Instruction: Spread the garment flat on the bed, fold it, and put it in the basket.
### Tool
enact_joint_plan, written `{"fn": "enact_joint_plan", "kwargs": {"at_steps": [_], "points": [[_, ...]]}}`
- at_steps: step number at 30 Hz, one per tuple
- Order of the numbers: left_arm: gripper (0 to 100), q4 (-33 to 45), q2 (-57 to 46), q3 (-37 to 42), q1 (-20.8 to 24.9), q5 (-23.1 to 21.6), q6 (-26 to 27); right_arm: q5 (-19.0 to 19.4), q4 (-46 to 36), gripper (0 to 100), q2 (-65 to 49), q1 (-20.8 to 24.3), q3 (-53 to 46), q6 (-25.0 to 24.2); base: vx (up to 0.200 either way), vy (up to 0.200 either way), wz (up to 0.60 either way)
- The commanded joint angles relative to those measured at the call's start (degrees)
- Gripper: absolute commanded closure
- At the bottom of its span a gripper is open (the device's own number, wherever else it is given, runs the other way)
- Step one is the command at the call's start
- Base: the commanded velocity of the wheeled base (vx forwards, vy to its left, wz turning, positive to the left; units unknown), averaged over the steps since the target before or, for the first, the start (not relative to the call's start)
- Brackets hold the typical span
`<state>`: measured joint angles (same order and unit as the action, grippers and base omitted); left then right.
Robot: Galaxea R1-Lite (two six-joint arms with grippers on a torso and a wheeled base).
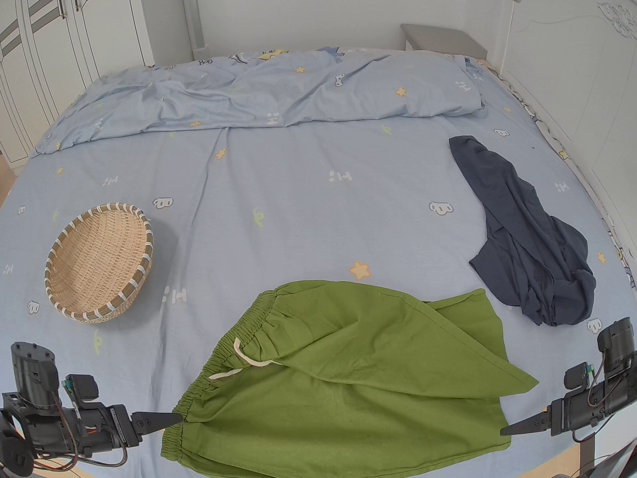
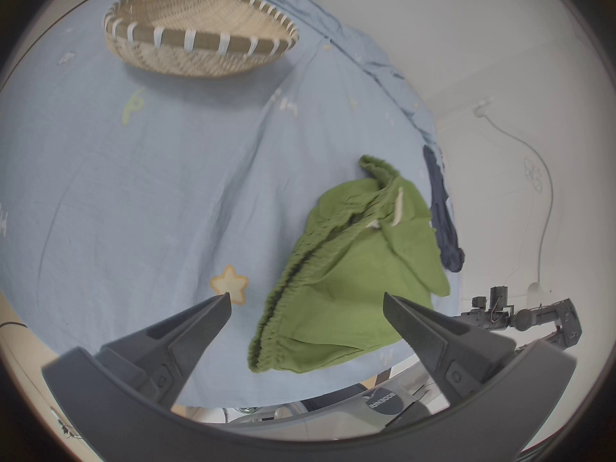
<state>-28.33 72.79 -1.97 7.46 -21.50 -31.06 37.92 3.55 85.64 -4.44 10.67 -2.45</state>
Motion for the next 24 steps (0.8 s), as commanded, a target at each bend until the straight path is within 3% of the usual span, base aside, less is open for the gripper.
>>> {"fn": "enact_joint_plan", "kwargs": {"at_steps": [1,4,8,10,17,24], "points": [[0,21.56,-17.86,-17.01,0.36,-0.12,-3.13,-0.22,-0.3,0,-17.35,-4.18,0.76,-0.1,0.0,0.0,0.0],[0,30.7,-17.07,-28.08,0.36,-0.29,-3.13,-0.31,-0.3,0,-21.92,-5.76,1.73,-0.1,0.0,0.0,0.0],[0,31.49,-10.21,-36.08,1.68,-0.29,-3.13,-0.22,-0.3,0,-24.73,-6.72,3.75,-0.19,0.0,0.0,0.0],[0,31.67,-1.42,-43.03,2.56,0.23,-3.13,-0.31,-0.38,0,-25.52,-6.72,7.44,-0.27,0.0,0.0,0.0],[0,31.49,19.41,-55.51,3.09,-0.47,-3.48,-1.19,-0.47,0,-21.74,-4.0,18.16,-0.45,0.0,0.0,0.0],[0,31.41,32.59,-62.71,4.4,-1.79,-3.13,-3.21,-0.12,0,-16.91,-1.19,24.67,-0.54,0.0,0.0,0.0]]}}
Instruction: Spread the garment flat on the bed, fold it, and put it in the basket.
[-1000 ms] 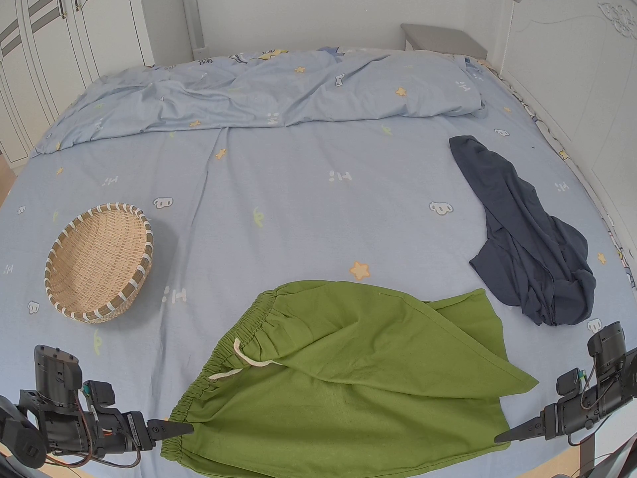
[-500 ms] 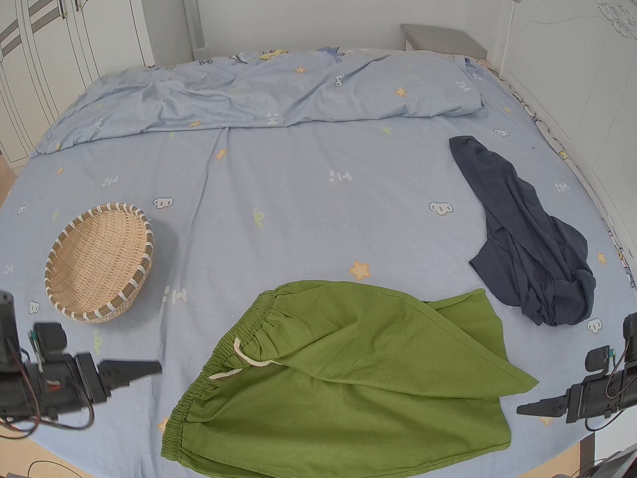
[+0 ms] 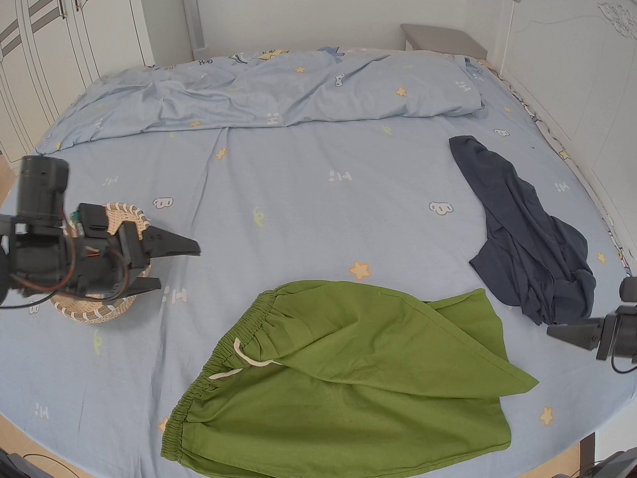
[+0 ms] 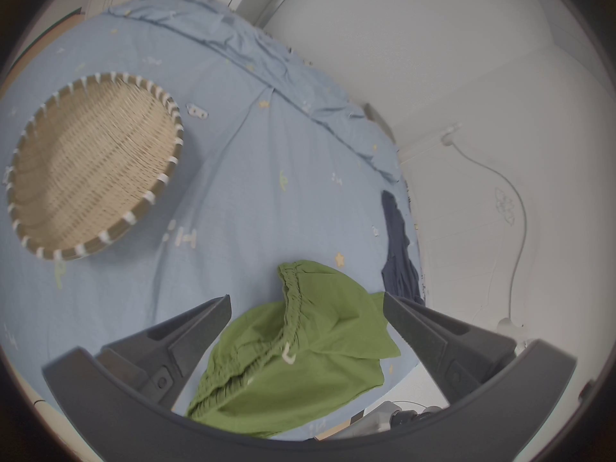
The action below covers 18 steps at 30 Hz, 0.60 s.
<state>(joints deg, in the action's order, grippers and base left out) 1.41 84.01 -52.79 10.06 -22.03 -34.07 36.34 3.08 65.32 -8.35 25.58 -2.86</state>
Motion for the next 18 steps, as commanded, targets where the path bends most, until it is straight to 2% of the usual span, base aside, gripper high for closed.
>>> {"fn": "enact_joint_plan", "kwargs": {"at_steps": [1,6,12,18], "points": [[0,1.57,22.87,-12.87,1.98,-1.88,-0.12,-1.71,0.52,0,3.59,2.81,9.93,-0.12,0.0,0.0,0.0],[0,1.66,27.44,-14.8,2.86,-4.6,-0.12,-1.8,0.7,0,4.12,3.6,8.79,-0.21,0.0,0.0,0.0],[0,1.22,31.57,-16.65,4.18,-4.6,-0.2,-2.15,0.87,0,4.38,5.8,8.17,-0.3,0.0,0.0,0.0],[0,1.13,35.17,-18.23,5.5,-4.43,-0.47,-2.77,0.87,0,4.12,5.98,8.09,-0.21,0.0,0.0,0.0]]}}
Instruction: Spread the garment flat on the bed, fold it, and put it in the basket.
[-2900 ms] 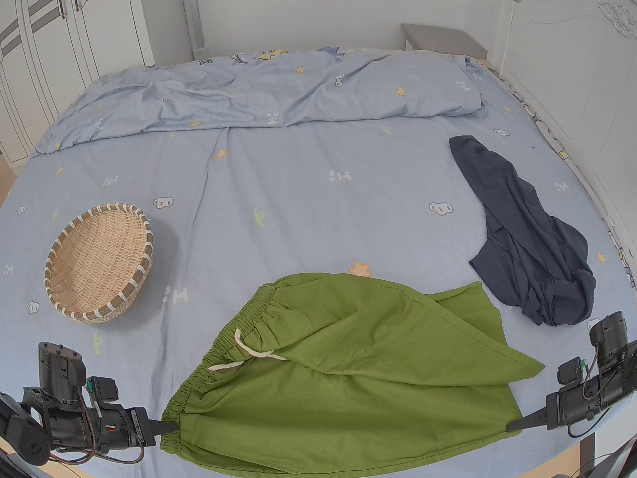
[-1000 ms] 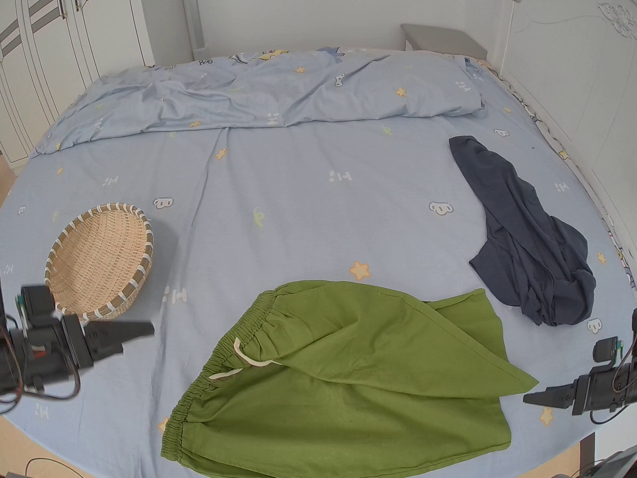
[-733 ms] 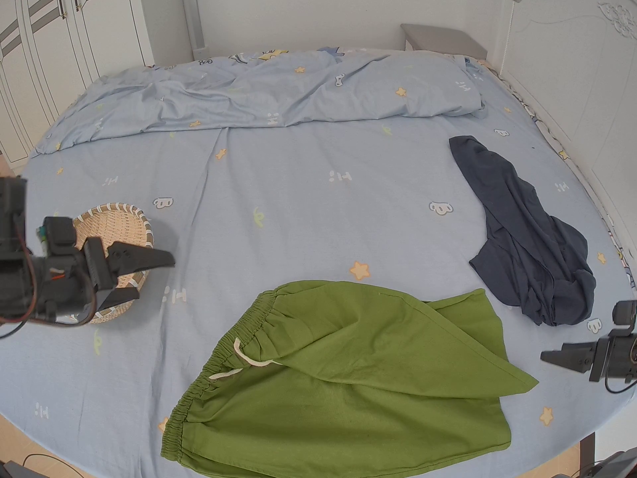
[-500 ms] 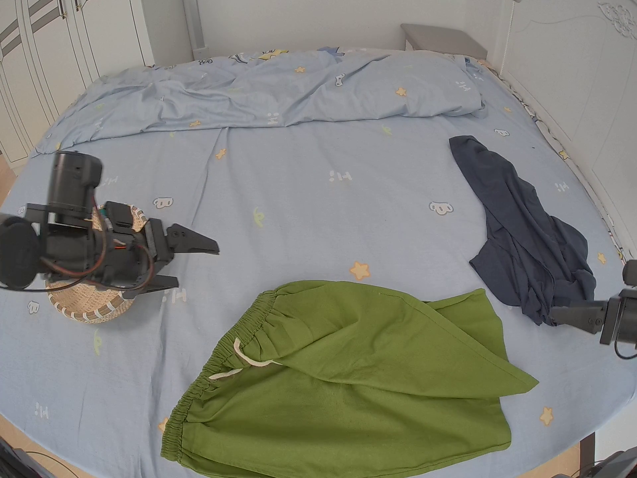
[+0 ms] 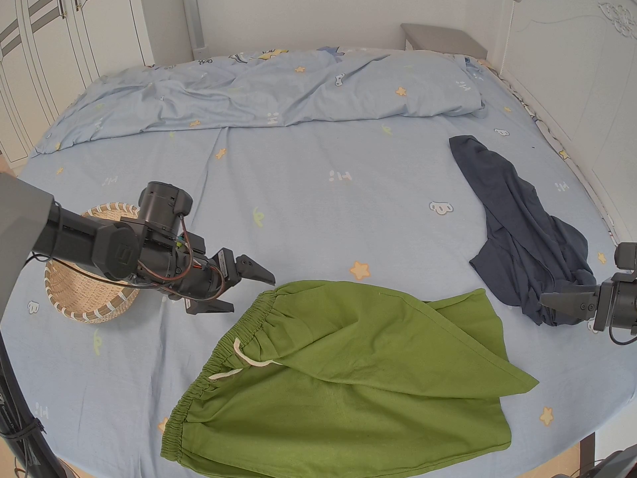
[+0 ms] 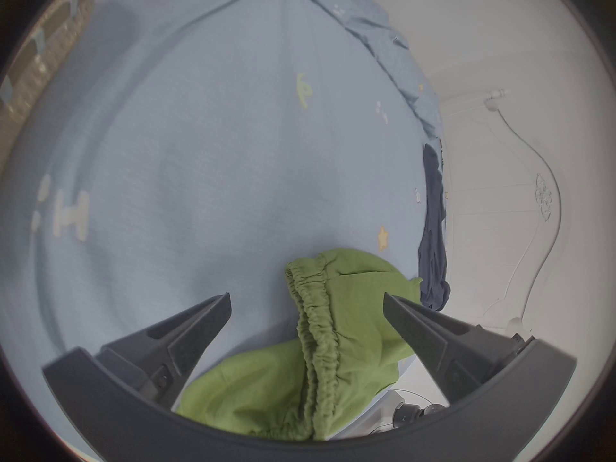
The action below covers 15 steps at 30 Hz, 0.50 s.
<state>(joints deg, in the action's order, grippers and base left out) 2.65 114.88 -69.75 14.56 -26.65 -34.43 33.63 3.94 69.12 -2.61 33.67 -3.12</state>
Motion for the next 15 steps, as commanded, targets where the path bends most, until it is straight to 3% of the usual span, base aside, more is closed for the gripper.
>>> {"fn": "enact_joint_plan", "kwargs": {"at_steps": [1,10,11,15], "points": [[0,-0.1,4.3,-1.26,1.0,0.19,-0.11,-0.06,0.02,0,0.31,0.24,-0.01,0.04,0.0,0.0,0.0],[0,-1.15,4.47,-1.35,2.32,-0.07,-0.11,-0.15,0.02,0,0.4,0.32,-0.01,-0.04,0.0,0.0,0.0],[100,-1.15,4.47,-1.35,2.41,-0.07,-0.11,-0.15,0.02,0,0.4,0.24,-0.01,-0.04,0.0,0.0,0.0],[100,-1.15,4.21,-1.0,2.5,-0.16,-0.2,-0.15,0.02,0,0.49,0.24,-0.01,-0.04,0.0,0.0,0.0]]}}
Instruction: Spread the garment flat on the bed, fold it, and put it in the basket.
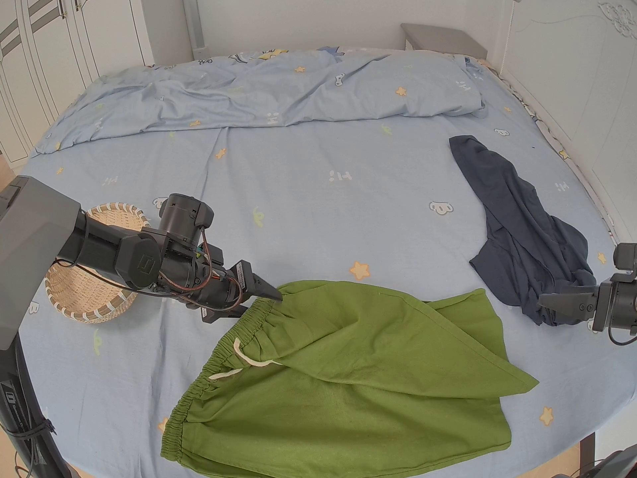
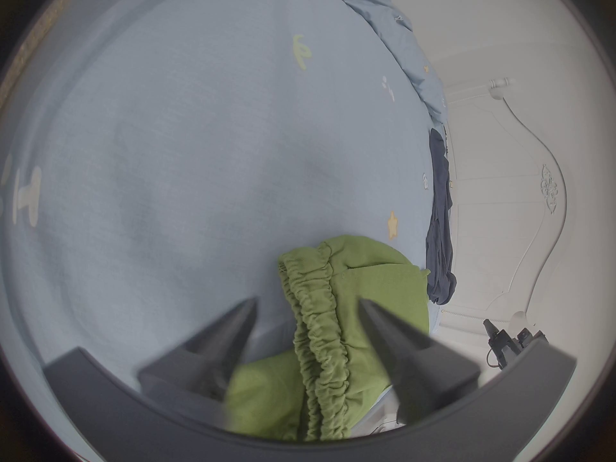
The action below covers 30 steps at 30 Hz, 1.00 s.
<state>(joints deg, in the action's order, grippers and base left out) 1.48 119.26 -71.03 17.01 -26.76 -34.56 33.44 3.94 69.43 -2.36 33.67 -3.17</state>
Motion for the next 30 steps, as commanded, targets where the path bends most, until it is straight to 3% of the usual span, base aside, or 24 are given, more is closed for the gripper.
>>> {"fn": "enact_joint_plan", "kwargs": {"at_steps": [1,9,13,18,26,30], "points": [[100,0.02,-0.08,0.28,-0.04,-0.05,-0.07,0.05,0.02,0,0.18,-0.01,-0.01,0.01,0.0,0.0,0.0],[100,0.02,-0.43,0.28,-0.66,-0.05,0.02,0.05,0.02,0,-0.08,1.49,-0.18,0.01,0.0,0.0,0.0],[100,0.11,-5.88,1.86,-5.23,-0.31,-0.16,0.05,-0.07,0,-0.08,1.49,-0.1,0.01,0.0,0.0,0.0],[100,0.28,-10.8,3.01,-9.45,-5.06,-0.16,0.22,-0.42,0,0.36,0.96,-0.45,0.01,0.0,0.0,0.0],[100,0.11,-10.63,4.06,-8.92,-5.5,0.11,0.14,-0.33,0,1.24,-0.36,-3.96,-0.08,0.0,0.0,0.0],[100,0.11,-10.54,4.5,-8.22,-5.41,0.37,0.22,0.11,0,8.27,-0.45,-5.46,-0.17,0.0,0.0,0.0]]}}
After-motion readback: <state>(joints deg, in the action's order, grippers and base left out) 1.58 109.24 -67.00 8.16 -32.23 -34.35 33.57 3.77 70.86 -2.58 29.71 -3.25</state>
